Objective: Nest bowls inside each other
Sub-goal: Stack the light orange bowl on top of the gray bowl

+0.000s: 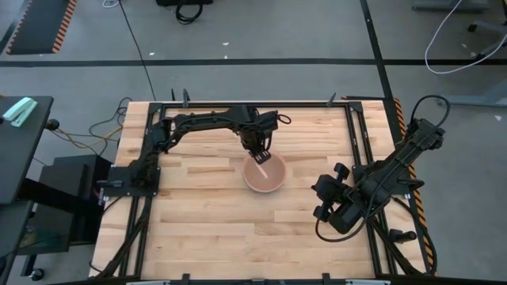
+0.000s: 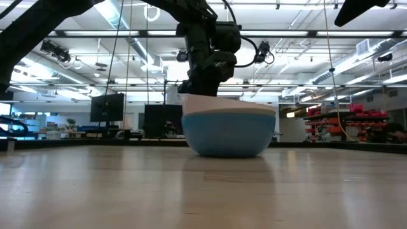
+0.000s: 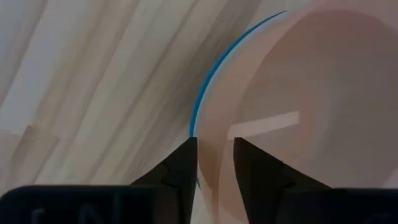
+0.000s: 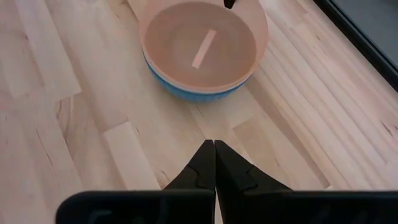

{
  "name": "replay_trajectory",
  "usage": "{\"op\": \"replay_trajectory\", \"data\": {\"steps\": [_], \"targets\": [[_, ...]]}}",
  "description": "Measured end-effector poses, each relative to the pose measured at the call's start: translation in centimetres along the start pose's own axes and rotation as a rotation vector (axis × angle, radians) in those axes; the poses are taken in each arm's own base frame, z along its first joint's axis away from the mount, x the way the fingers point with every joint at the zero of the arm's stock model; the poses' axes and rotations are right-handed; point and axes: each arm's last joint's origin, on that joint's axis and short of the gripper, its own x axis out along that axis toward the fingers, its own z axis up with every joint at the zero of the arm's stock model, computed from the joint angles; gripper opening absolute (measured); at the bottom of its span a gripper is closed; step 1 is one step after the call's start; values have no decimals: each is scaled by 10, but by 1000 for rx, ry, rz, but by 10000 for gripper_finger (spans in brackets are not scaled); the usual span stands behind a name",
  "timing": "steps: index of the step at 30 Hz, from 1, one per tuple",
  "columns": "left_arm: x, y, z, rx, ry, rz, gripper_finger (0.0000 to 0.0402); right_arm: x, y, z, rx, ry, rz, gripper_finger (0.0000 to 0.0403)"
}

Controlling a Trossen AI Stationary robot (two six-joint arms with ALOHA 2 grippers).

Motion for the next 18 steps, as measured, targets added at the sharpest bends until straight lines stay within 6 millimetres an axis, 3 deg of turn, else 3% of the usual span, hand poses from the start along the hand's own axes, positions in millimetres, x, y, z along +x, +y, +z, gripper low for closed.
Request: {"op": "replay_trajectory", "data": {"steps": [9, 18], "targets": [[-18, 0, -4, 11, -22, -7, 148, 0, -1, 0, -3, -2, -9, 4], [-60, -4, -17, 17, -80, -16, 155, 0, -1, 0, -4, -3, -11, 4]]}}
